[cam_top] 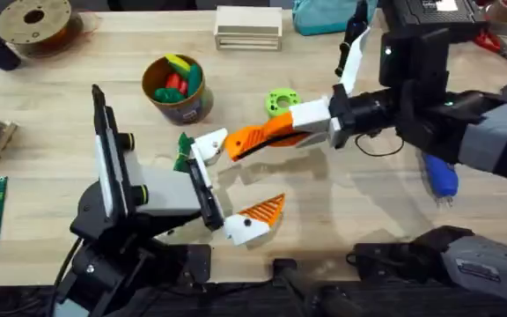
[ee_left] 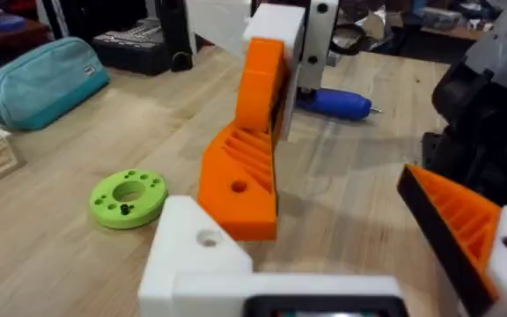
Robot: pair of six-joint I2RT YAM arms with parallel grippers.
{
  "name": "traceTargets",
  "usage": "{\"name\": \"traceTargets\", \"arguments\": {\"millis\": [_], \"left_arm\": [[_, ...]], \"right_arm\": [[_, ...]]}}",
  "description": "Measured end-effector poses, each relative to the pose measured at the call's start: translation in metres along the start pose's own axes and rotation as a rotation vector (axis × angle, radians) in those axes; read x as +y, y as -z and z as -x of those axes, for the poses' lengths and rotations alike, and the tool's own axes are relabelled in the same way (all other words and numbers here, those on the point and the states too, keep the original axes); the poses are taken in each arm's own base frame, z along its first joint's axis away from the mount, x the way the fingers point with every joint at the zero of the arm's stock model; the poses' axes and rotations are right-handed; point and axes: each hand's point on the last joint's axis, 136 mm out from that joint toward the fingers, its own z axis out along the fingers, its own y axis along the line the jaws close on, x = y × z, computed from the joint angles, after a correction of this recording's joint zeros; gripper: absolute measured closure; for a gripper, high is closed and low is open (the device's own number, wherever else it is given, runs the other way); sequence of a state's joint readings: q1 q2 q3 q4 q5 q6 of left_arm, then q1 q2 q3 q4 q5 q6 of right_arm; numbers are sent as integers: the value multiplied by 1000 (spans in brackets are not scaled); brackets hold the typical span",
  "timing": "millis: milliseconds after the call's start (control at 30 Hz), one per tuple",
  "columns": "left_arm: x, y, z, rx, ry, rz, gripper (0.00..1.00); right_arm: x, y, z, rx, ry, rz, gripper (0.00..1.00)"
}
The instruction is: Pick up the gripper from the table and insert it into the empty holder that is missing its gripper. Then pick up a screw, insert it into the mounting hole, and use the screwdriver to tighten it. Finally, clean up the table by picking up the vegetable and placing it into the bucket.
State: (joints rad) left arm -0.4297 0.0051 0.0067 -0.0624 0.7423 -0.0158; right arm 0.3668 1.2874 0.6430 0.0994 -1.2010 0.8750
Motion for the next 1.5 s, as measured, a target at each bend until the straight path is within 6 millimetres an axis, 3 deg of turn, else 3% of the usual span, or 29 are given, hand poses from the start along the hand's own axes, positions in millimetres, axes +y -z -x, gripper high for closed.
{"name": "traceTargets", "arguments": {"millis": [200,733,1267,1367,1433,1500], "left_arm": [[1,0,0,1,46,4,14],[15,1,0,-5,89,84,14],[25,3,1,-11,121,139,13],[25,3,1,-11,119,140,13],[17,2,1,-8,103,96,14],[16,1,1,-7,95,91,14]], "right_arm": [[-12,-8,7,17,-46,8,983],[-14,-57,14,48,-56,34,985],[-16,-66,21,15,-103,18,959],[-17,-66,20,15,-111,15,837],[-19,-71,15,33,-121,9,629],[-24,-75,12,46,-141,-1,340]]}}
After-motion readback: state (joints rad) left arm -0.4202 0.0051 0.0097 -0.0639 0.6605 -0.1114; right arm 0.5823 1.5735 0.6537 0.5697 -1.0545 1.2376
